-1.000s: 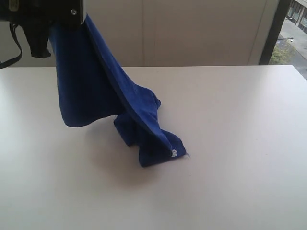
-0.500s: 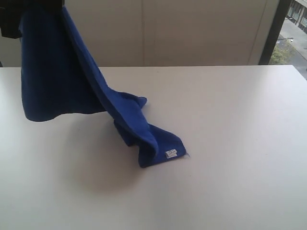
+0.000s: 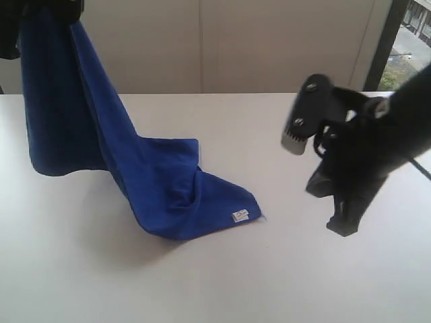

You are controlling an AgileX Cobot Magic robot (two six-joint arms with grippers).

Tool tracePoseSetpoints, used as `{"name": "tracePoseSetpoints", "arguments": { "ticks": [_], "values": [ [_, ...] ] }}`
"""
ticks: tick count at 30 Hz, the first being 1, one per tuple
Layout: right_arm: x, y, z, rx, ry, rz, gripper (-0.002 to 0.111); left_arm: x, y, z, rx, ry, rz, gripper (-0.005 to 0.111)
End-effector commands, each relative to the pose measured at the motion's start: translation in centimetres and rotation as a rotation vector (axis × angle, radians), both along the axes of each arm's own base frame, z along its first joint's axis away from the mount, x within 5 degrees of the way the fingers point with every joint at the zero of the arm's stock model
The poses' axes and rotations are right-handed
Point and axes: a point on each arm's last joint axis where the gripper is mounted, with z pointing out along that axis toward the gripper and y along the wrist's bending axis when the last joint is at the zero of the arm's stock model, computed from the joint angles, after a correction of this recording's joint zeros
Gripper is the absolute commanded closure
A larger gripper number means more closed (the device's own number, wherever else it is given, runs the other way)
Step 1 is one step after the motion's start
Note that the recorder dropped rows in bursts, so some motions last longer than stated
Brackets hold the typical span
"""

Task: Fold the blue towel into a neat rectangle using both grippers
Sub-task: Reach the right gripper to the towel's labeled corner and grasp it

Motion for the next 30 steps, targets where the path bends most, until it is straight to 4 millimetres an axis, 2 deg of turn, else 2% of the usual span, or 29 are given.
{"name": "tracePoseSetpoints", "arguments": {
  "ticks": [1, 3, 7, 11, 18, 21, 30],
  "values": [
    [3.7, 1.9, -1.3, -0.041, -0.008, 0.338, 0.102, -0.3, 0.2, 0.4, -0.037, 0.0, 0.008, 0.107],
    [5.1, 2.1, -2.5, -0.08, -0.032, 0.416, 0.095, -0.3, 0.1, 0.4, -0.052, 0.012, 0.01, 0.107],
    [7.2, 2.3, -5.2, -0.195, -0.097, 0.608, 0.061, -0.4, 0.2, 0.1, -0.079, 0.043, 0.027, 0.107],
    [8.6, 2.7, -7.1, -0.23, -0.145, 0.634, 0.061, -0.4, 0.2, 0.1, -0.086, 0.046, 0.025, 0.107],
    [9.4, 5.9, -10.6, -0.291, -0.192, 0.723, 0.061, -0.4, 0.2, -0.1, -0.114, 0.07, 0.032, 0.107],
    [9.4, 7.0, -12.0, -0.317, -0.179, 0.772, 0.067, -0.5, 0.2, -0.2, -0.122, 0.085, 0.043, 0.107],
    [9.7, 7.1, -13.9, -0.319, -0.144, 0.775, 0.068, -0.5, 0.1, -0.4, -0.151, 0.104, 0.042, 0.107]
  ]
}}
